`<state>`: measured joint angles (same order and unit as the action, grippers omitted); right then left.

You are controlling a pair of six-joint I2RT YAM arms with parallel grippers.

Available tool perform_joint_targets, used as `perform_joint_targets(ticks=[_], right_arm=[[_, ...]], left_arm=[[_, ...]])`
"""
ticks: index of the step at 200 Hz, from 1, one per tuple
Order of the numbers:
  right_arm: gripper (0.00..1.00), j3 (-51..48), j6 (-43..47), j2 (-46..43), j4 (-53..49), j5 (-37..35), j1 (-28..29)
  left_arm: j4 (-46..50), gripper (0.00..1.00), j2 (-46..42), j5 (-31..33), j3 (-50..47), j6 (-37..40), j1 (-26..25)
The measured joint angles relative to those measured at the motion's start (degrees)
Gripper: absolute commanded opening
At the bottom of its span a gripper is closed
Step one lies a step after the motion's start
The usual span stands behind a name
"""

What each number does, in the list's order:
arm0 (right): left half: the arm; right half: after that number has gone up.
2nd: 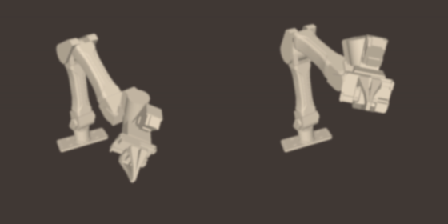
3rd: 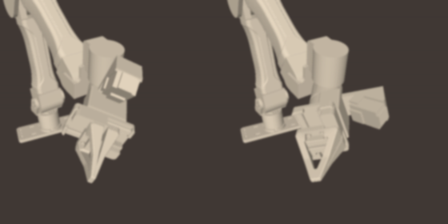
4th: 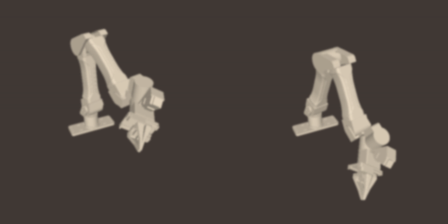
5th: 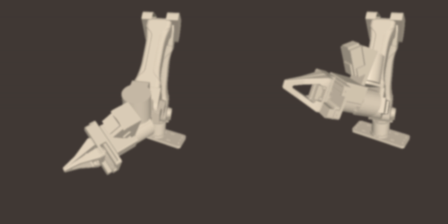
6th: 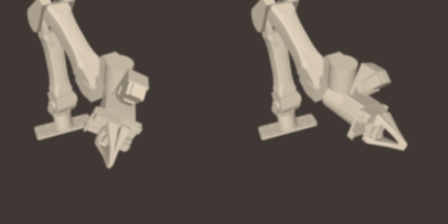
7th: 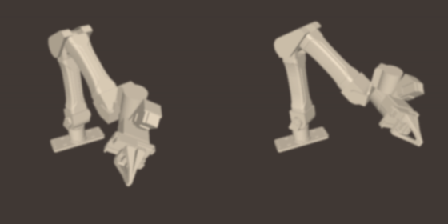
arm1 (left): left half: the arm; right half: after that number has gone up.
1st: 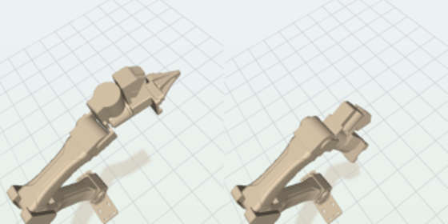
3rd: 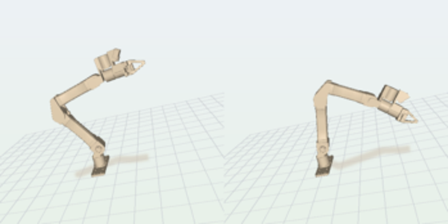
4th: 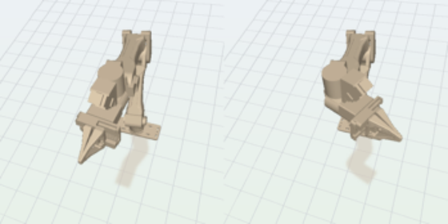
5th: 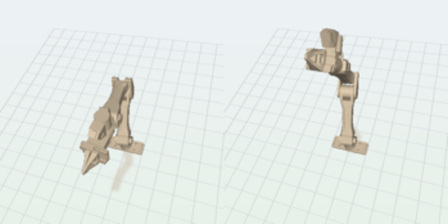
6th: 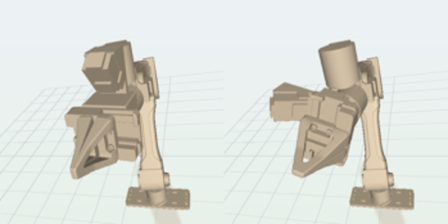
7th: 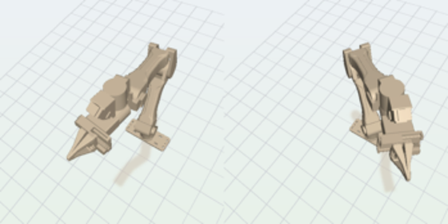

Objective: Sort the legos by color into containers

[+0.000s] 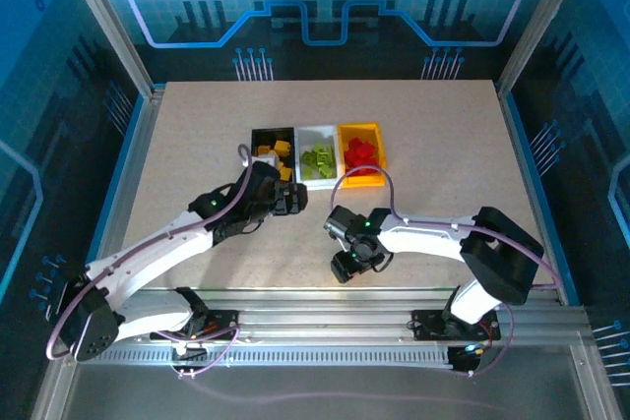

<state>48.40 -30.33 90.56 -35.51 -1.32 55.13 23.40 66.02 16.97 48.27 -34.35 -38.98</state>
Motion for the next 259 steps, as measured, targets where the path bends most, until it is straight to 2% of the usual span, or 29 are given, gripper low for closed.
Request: perform_joint_targets(ticks=[22,64,106,138,166,190,210,259], right_arm=[[0.41,0.7,-0.3,0.9,-1.3,-1.8,0.1],[0.29,1.3,-0.8,0.9,-2.4,-3.4,0.3],[0.28,1.6,-0.4,-4.2,-1.3,-7.2,-1.5],[0.28,5.7,0.7,-12.0,-0.9,-9.3,-8.4],[0.29,11.7,1.0,-12.7,0.8,-9.8,-15.3],[0.3,17.8,0.9,-8.5,2.7,-10.1,-20.3],[0.31,24.8,0.5,-0.3,3.9,-10.4,-23.6],[0.38,40.9,0.6,18.5,2.6,-12.2,-27.1]], left_arm=[[0.8,0.99,-2.7,1.5,-2.8,-1.7,0.1],[2.0,0.99,-4.0,3.2,-3.7,-3.3,0.2],[2.0,0.99,-4.5,3.5,-6.8,-3.9,0.2],[1.9,0.99,-4.5,3.4,-8.9,-5.4,0.2],[1.8,0.99,-4.5,3.4,-10.6,-6.7,0.2],[2.0,0.99,-4.5,3.3,-11.2,-7.6,0.2],[2.0,0.99,-4.6,3.1,-11.2,-7.8,0.2],[2.0,0.99,-5.2,2.3,-11.2,-7.8,0.2]])
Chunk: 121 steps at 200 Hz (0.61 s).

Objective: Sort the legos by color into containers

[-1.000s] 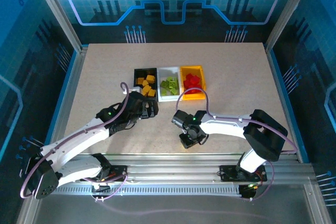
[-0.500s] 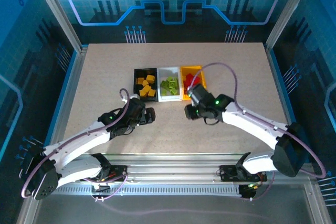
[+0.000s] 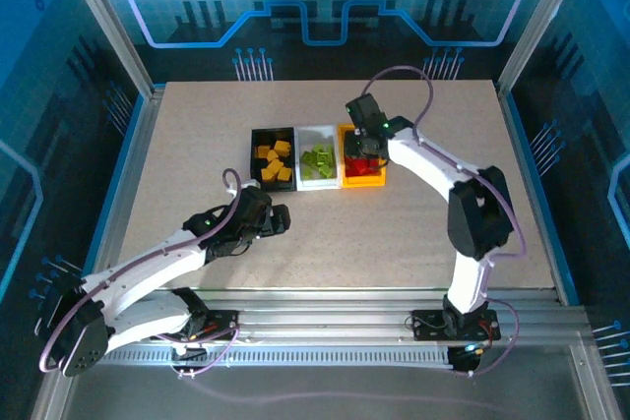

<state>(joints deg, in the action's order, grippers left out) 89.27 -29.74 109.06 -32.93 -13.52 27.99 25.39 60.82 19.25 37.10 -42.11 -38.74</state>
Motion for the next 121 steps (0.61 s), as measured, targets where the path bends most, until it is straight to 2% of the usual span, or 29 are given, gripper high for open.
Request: perform_joint_targets(ticks=[11,27,43,84,121], right_arm=[[0.42,2.9,0.3,2.7,-0.6,-0.2,-0.3],[0.57,6.4,0.8,5.7,-1.4,-0.6,-0.7],[0.67,8.2,1.2,6.6,-1.9,-0.6,-0.9],[0.74,7.1,1.8,3.8,-0.6,-0.4,-1.0],[0.75,-4.3,1.7,-10.4,5.5,0.2,-1.1]], left_arm=[[0.0,0.99,-0.3,-0.1,0.0,0.0,0.0],[0.0,0.99,-0.7,-0.2,0.0,0.0,0.0],[0.0,0.99,-1.0,-0.2,0.0,0.0,0.0],[0.1,0.99,-2.1,-0.2,0.1,0.5,0.0],[0.3,0.99,-4.0,1.5,1.8,2.3,0.0]])
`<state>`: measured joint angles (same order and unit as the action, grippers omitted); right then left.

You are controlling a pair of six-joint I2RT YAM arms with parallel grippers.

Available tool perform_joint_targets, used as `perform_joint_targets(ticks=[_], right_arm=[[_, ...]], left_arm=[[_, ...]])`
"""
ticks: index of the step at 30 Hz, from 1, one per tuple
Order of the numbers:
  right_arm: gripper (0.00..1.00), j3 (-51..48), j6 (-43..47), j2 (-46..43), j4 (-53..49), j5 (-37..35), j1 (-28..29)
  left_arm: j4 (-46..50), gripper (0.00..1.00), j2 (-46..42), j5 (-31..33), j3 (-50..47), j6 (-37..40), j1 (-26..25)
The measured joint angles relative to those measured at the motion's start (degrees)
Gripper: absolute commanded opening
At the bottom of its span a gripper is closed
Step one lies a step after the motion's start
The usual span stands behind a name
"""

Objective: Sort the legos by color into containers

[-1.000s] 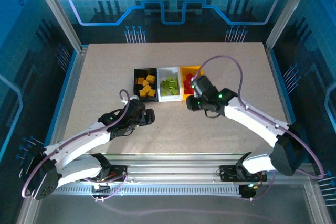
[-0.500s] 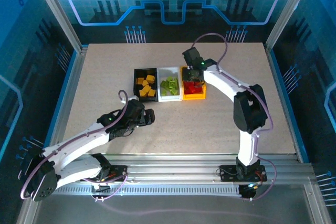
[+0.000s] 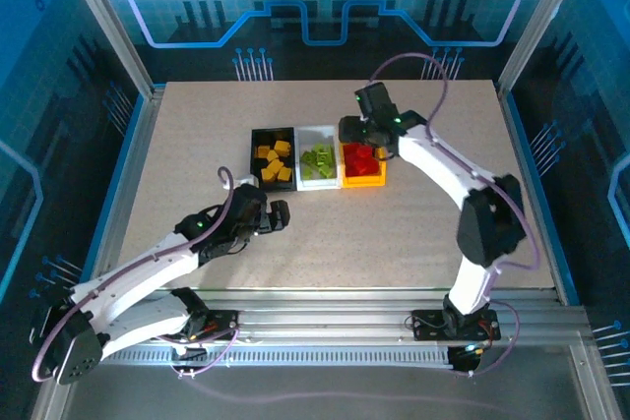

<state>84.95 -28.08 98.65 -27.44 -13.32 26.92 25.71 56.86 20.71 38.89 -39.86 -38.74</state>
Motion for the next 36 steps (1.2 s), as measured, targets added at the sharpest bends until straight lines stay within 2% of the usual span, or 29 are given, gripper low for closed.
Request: perform_joint_targets(ticks=[4,5,7,14,16,19,24,27,31,36], right_arm=[[0.78,-10.7,-0.4,-13.1,5.8,0.2,0.0],[0.83,-13.3,-0.5,-16.0,7.4,0.0,0.0],[1.0,-18.8,-0.7,-21.2,10.7,-1.2,0.1],[1.0,-31.1,-2.4,-29.9,13.6,-8.3,0.0],[1.0,-33.1,-3.4,-31.0,13.5,-9.2,-0.4],[1.0,-35.9,-4.7,-32.7,13.9,-9.0,-2.1],[1.0,-37.2,-5.8,-33.6,13.6,-7.0,-6.5],[1.0,-39.6,-5.7,-35.7,15.6,-6.1,-8.3],[1.0,-46.0,-2.4,-40.2,21.9,-4.2,-9.4],[1.0,-48.8,4.5,-40.9,27.7,-4.4,-9.7]], left_arm=[[-0.8,0.99,-2.4,3.3,1.8,1.9,0.0],[-1.2,0.99,-3.0,4.2,2.0,2.5,0.0],[-2.4,0.99,-4.1,7.2,2.6,4.0,0.0],[-11.9,0.99,-2.8,17.7,2.5,11.7,1.9],[-16.4,0.99,-1.5,20.5,1.9,14.8,4.5],[-22.3,0.99,0.4,22.6,0.3,18.9,11.2],[-26.6,0.99,7.1,22.0,-0.1,22.3,26.0],[-30.1,0.99,12.9,21.1,-0.3,25.1,32.7],[-39.2,0.99,18.8,18.3,-4.6,30.1,34.2],[-53.2,0.99,22.3,12.7,-12.2,33.8,34.2]])
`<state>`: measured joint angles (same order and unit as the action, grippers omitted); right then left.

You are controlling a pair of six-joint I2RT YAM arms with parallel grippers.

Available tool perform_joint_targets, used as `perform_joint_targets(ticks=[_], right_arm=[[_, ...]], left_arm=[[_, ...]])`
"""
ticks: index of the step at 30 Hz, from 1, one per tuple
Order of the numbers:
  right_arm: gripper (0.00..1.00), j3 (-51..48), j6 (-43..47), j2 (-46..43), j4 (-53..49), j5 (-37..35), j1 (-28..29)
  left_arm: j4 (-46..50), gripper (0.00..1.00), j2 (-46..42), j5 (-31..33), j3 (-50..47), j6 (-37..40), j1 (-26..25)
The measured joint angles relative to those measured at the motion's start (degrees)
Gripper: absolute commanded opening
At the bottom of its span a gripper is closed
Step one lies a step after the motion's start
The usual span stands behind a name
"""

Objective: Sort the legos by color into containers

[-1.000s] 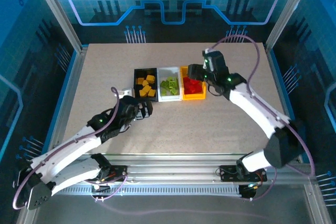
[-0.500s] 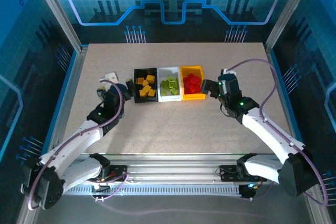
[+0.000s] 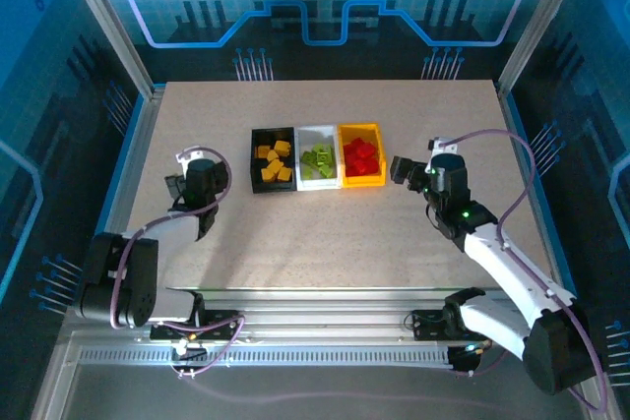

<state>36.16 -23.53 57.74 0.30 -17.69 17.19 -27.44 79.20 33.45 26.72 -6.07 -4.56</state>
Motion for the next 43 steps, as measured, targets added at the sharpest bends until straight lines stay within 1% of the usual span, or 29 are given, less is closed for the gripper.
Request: perform_joint_targets(ticks=[3,4,6,8,9,11,17,20,22,23,31,43], right_arm=[[1.0,-1.8,4.6,-0.5,4.1,-0.8,-1.7],[1.0,-2.6,6.5,-0.5,5.7,-1.0,-3.1],[1.0,-3.8,9.3,-0.4,8.2,-1.2,-6.0],[1.0,-5.5,12.3,0.5,11.6,-1.1,-9.4],[1.0,-6.0,13.3,1.5,12.7,-1.1,-10.7],[1.0,-7.1,15.3,4.9,15.6,-0.7,-12.8],[1.0,-10.1,18.7,18.1,25.2,3.6,-13.8],[1.0,-11.3,19.4,22.7,29.9,5.8,-13.8],[1.0,-12.0,20.1,26.5,35.3,6.8,-13.7],[1.0,-12.0,20.4,27.7,35.7,7.3,-13.6],[1.0,-12.2,21.6,28.5,40.3,8.6,-13.4],[1.0,-12.2,21.7,28.5,41.0,9.2,-13.4]], left_arm=[[-9.3,0.99,3.7,-2.8,-3.2,1.9,-0.3],[-11.7,0.99,5.0,-4.2,-3.9,2.5,-0.3],[-14.3,0.99,7.0,-7.5,-4.2,3.5,-0.2],[-19.1,0.99,8.7,-10.8,-4.7,3.7,0.7],[-21.3,0.99,9.2,-11.8,-5.2,3.7,1.2],[-22.5,0.99,9.4,-13.1,-5.9,3.7,1.7],[-25.2,0.99,9.5,-15.0,-5.9,3.7,1.8],[-25.6,0.99,9.5,-15.6,-5.9,3.7,1.8],[-25.6,0.99,9.5,-15.8,-5.9,3.7,1.8],[-25.6,0.99,9.5,-16.0,-5.9,3.7,1.8],[-25.6,0.99,9.5,-16.4,-5.9,3.7,1.8],[-25.6,0.99,9.5,-16.4,-5.9,3.7,1.8]])
